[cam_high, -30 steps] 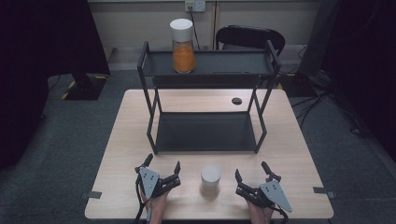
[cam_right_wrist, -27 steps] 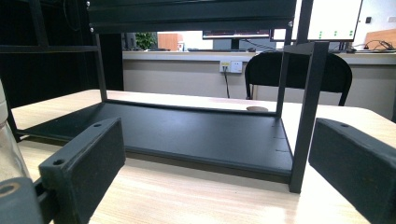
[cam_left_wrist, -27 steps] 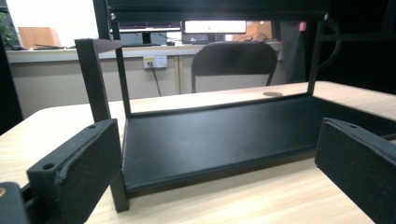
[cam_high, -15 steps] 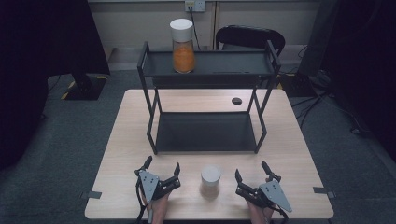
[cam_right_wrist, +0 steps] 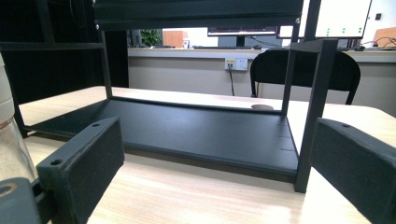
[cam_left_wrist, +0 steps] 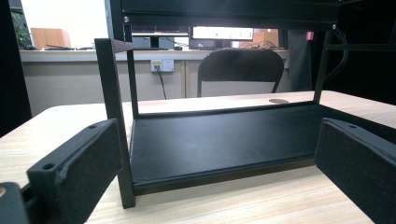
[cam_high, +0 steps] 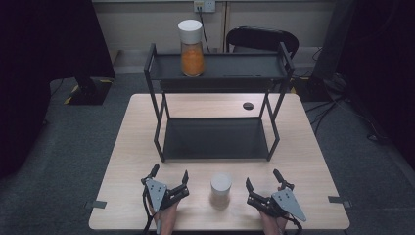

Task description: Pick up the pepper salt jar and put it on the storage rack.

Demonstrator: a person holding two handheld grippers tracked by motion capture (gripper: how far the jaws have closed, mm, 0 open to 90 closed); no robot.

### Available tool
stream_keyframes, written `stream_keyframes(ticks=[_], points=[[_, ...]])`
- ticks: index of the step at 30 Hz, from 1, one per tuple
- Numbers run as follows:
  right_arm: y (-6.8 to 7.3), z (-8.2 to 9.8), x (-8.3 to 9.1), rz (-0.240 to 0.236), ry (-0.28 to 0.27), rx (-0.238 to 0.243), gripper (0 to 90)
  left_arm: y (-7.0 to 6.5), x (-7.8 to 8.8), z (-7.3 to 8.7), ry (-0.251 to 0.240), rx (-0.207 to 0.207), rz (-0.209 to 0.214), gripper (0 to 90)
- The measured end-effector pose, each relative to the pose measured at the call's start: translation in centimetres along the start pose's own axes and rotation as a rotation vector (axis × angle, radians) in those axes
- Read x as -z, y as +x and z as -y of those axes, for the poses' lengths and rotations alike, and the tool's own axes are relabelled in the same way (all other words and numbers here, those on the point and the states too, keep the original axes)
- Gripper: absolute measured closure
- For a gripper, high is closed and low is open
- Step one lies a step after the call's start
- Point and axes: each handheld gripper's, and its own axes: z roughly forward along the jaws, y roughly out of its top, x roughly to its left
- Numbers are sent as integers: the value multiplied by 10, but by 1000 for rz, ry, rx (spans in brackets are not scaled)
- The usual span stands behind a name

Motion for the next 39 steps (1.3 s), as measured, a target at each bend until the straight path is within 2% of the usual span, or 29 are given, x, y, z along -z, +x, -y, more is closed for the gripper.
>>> stream_keyframes(ticks=[10, 13, 22, 27, 35, 39], points=[[0, -12, 3, -13, -2, -31, 22, -1, 0, 0, 0, 0, -6, 0], [0, -16, 3, -19, 0, -28, 21, -1, 0, 0, 0, 0, -7, 0], [7, -31, 8, -55, -27, -30, 21, -2, 0, 0, 0, 0, -13, 7], [13, -41, 12, -69, -54, -16, 22, -2, 0, 0, 0, 0, -13, 7], [19, -54, 12, -137, -107, -12, 22, -3, 0, 0, 1, 0, -20, 8], [23, -61, 9, -182, -100, -3, 29, -4, 0, 0, 0, 0, -22, 8]])
